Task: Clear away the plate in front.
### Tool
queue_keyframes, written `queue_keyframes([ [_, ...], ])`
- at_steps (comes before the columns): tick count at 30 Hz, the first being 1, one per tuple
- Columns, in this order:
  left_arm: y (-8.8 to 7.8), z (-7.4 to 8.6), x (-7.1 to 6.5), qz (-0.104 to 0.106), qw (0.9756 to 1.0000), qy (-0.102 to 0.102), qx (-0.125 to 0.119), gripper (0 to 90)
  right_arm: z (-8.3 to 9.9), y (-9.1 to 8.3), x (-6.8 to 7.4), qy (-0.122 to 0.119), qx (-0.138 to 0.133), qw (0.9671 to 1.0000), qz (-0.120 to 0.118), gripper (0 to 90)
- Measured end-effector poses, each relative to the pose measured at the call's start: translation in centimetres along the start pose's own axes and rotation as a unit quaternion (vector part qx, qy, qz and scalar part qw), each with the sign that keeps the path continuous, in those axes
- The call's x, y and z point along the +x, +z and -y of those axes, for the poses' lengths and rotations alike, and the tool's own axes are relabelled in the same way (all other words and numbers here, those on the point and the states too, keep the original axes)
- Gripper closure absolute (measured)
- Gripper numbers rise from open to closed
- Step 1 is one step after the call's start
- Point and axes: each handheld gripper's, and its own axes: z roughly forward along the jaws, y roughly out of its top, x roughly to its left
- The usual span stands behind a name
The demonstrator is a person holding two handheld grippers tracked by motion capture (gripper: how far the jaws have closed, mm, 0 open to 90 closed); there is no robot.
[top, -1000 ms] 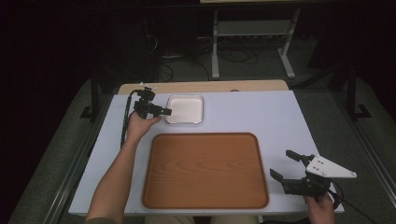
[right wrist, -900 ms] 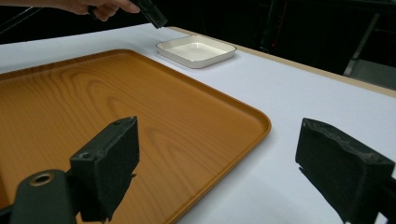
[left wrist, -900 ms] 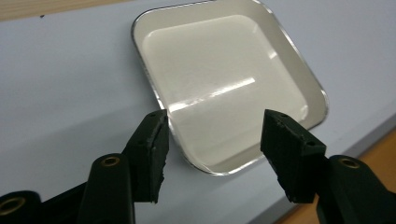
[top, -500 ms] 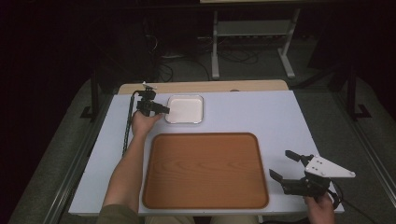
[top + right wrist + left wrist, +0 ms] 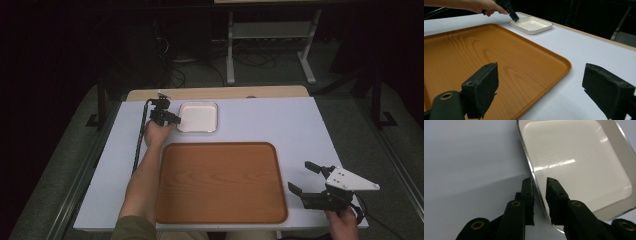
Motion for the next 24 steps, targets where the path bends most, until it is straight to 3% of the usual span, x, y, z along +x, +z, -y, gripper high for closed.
queue_keyframes([
  [7,0.54,0.13,-0.07,0.003,0.9999,-0.010,0.003,80.6,0.02,0.07,-0.03,-0.001,0.003,1.0000,0.000,12.5],
  [10,0.55,0.17,0.17,0.010,0.9996,-0.026,0.001,81.8,0.03,0.14,-0.02,-0.003,0.005,1.0000,-0.001,12.5],
  [16,0.46,0.44,0.55,0.030,0.9965,-0.072,-0.028,88.1,0.07,0.10,-0.04,-0.003,0.006,1.0000,-0.001,12.5],
  [24,-0.37,0.55,0.53,0.042,0.9943,-0.088,-0.043,88.9,0.10,-0.01,-0.04,-0.003,0.004,1.0000,-0.001,12.5],
])
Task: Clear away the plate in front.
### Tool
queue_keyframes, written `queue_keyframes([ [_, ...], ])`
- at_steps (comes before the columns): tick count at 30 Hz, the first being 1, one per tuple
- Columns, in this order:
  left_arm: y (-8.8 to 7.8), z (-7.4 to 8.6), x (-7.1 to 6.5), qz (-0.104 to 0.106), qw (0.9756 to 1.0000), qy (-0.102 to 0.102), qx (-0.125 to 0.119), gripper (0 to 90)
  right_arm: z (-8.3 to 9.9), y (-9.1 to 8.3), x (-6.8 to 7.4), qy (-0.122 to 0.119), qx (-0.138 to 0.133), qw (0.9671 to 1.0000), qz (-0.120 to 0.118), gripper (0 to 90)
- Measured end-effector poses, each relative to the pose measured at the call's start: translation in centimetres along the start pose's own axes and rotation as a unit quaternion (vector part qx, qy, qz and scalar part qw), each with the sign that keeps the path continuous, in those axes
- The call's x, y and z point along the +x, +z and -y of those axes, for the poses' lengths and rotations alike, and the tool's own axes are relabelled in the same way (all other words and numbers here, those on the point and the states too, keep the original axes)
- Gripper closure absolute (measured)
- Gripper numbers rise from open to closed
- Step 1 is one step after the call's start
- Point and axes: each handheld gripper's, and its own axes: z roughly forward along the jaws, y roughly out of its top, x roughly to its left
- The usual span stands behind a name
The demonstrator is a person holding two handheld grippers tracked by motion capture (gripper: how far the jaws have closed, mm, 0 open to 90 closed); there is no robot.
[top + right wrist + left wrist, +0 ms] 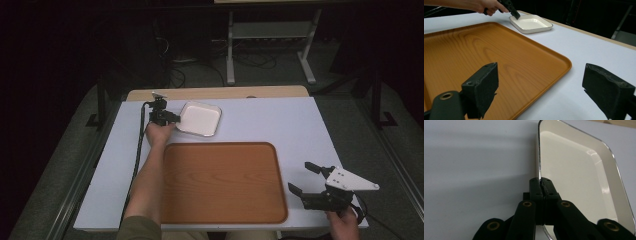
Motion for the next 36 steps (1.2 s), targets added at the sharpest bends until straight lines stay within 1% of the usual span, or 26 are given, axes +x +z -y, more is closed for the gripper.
queue_keyframes([
  [3,-0.7,0.2,0.3,0.015,0.9997,-0.013,-0.014,89.0,0.0,0.0,0.0,0.000,0.000,1.0000,0.000,12.5],
  [5,-1.1,0.3,0.5,0.026,0.9990,-0.027,-0.024,89.0,0.0,0.0,0.0,-0.001,-0.001,1.0000,0.000,12.5],
  [8,-2.0,0.3,0.6,0.034,0.9984,-0.031,-0.034,89.0,0.0,-0.1,0.0,0.000,-0.001,1.0000,0.000,12.5],
  [17,-4.5,0.2,0.5,0.047,0.9966,-0.033,-0.060,88.9,0.0,-0.2,0.1,-0.001,-0.004,1.0000,-0.001,12.5],
  [20,-5.0,0.3,0.3,0.045,0.9973,-0.019,-0.054,88.9,-0.1,-0.2,0.1,-0.001,-0.006,1.0000,0.000,12.5],
  [22,-5.1,0.4,0.2,0.043,0.9977,-0.013,-0.051,89.0,-0.1,-0.2,0.1,-0.002,-0.006,1.0000,0.000,12.5],
  [26,-5.4,0.7,0.3,0.051,0.9971,-0.016,-0.055,89.0,-0.1,-0.3,0.1,0.001,-0.007,1.0000,0.000,12.5],
  [27,-5.5,0.8,0.3,0.052,0.9971,-0.013,-0.054,89.0,-0.1,-0.3,0.1,0.001,-0.008,1.0000,0.001,12.5],
  [31,-5.8,1.1,0.3,0.060,0.9966,-0.014,-0.055,88.9,0.0,-0.3,0.0,0.001,-0.007,1.0000,0.001,12.5],
  [36,-6.6,1.1,0.0,0.064,0.9961,-0.009,-0.061,88.9,0.0,-0.3,0.1,0.001,-0.009,1.0000,0.001,12.5],
])
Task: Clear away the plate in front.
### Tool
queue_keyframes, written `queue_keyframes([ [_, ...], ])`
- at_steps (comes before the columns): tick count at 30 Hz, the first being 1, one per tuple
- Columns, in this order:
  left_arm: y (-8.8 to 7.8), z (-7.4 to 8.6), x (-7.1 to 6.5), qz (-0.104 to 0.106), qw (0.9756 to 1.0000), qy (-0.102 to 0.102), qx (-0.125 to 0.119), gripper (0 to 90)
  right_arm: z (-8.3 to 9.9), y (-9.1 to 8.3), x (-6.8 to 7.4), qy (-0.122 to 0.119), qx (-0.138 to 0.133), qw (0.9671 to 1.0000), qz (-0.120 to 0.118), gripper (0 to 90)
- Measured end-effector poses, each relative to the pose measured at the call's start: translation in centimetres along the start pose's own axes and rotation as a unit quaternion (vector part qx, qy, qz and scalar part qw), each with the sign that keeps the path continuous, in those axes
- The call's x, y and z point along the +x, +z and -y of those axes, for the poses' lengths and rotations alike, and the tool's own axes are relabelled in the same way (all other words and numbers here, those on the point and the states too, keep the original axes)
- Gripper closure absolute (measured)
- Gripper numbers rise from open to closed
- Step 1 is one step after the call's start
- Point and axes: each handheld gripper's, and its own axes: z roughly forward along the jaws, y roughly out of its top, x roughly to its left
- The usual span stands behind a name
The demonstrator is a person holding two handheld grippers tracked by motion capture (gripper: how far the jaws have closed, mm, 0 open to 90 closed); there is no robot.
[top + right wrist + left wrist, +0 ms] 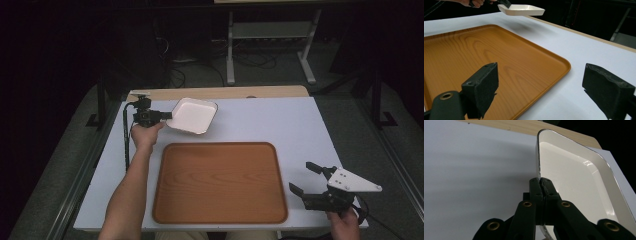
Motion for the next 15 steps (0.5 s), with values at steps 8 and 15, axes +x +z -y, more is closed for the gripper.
queue_keyframes([
  [8,-1.1,0.0,-0.6,0.013,0.9998,0.009,-0.010,89.0,0.0,-0.1,0.0,-0.001,-0.002,1.0000,0.002,12.5],
  [15,-2.2,0.1,-1.2,0.028,0.9993,0.016,-0.019,89.0,0.0,-0.1,0.1,-0.003,-0.002,1.0000,0.001,12.5],
])
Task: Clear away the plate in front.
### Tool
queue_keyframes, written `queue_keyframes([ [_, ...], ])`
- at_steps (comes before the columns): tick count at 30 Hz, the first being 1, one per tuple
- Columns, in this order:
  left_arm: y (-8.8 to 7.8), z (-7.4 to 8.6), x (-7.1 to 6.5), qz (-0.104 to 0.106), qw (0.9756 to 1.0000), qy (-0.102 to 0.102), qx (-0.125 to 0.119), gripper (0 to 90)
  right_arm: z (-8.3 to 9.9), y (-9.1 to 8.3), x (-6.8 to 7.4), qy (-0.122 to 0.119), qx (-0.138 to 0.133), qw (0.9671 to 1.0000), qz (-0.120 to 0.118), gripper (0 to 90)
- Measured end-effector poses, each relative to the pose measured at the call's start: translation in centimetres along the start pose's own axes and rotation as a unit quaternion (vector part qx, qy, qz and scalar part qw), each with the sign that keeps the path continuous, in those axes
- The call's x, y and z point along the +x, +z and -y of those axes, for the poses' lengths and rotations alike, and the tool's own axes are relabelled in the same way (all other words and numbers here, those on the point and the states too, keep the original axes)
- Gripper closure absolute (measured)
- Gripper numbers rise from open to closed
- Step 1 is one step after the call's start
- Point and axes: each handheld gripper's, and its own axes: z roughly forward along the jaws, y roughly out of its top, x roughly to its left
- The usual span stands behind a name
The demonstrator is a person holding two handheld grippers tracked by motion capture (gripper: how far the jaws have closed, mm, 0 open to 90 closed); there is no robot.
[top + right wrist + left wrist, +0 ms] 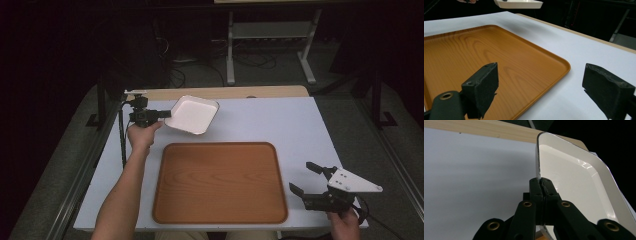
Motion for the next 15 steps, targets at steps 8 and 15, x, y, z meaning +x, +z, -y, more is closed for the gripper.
queue_keyframes([
  [8,-1.4,0.2,-0.7,0.014,0.9998,0.013,-0.007,89.0,0.0,0.0,0.0,0.000,-0.001,1.0000,0.001,12.5],
  [15,-2.2,0.9,-1.2,0.027,0.9992,0.028,-0.002,89.0,-0.1,-0.1,0.1,-0.001,-0.001,1.0000,0.002,12.5],
])
